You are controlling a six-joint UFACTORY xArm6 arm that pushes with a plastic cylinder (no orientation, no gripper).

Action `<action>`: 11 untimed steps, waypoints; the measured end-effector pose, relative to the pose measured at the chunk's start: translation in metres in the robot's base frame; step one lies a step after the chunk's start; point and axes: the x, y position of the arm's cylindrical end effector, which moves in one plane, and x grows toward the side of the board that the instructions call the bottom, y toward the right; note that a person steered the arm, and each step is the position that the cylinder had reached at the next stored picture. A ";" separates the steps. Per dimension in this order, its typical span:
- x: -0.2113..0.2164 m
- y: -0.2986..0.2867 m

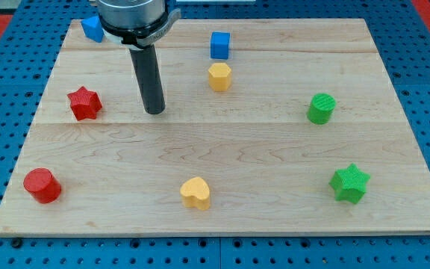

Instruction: Move the yellow heart to the center

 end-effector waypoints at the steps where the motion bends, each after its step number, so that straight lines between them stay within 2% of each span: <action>1: 0.064 0.033; 2: 0.093 0.114; 3: 0.171 0.111; 4: 0.175 0.048; 5: 0.123 0.031; 6: 0.074 0.052; 8: 0.079 0.083; 9: 0.022 0.093; 10: 0.050 0.106; 11: 0.077 0.051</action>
